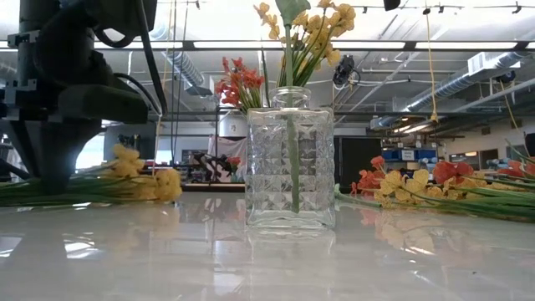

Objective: Sort flowers into vase by color
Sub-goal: Put the left yellow flowers into the middle transparent vase

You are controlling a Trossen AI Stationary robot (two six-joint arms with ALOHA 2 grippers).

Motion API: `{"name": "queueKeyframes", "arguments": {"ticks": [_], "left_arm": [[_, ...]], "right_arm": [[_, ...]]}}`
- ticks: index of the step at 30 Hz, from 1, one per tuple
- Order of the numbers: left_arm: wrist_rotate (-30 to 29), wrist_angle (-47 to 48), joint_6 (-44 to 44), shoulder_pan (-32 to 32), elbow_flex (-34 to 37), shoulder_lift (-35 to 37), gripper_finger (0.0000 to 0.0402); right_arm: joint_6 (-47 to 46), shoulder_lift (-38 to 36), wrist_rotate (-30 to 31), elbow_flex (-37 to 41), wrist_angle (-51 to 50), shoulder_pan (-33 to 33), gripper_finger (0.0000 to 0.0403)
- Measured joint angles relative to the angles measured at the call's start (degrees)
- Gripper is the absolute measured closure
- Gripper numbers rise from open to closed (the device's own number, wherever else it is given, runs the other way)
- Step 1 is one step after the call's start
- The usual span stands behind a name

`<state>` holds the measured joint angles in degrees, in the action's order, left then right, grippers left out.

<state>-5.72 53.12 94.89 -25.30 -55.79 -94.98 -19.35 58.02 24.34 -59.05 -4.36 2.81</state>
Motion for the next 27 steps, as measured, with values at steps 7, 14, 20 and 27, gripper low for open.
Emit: {"name": "queueKeyframes", "arguments": {"ticks": [7, 14, 20, 27], "left_arm": [[0.0, 0.0, -0.1, 0.0, 0.0, 0.0, 0.0369], [0.0, 0.0, -0.2, 0.0, 0.0, 0.1, 0.0369], [1.0, 0.1, -1.6, 0.0, 0.0, 0.9, 0.0370], [0.1, 1.4, -1.6, 0.9, 0.0, 3.5, 0.0370]], "right_arm": [[0.0, 0.0, 0.0, 0.0, 0.0, 0.0, 0.0142], [0.0, 0.0, 0.0, 0.0, 0.0, 0.0, 0.0142], [0.0, 0.0, 0.0, 0.0, 0.0, 0.0, 0.0142], [0.0, 0.0, 0.0, 0.0, 0.0, 0.0, 0.0142]]}}
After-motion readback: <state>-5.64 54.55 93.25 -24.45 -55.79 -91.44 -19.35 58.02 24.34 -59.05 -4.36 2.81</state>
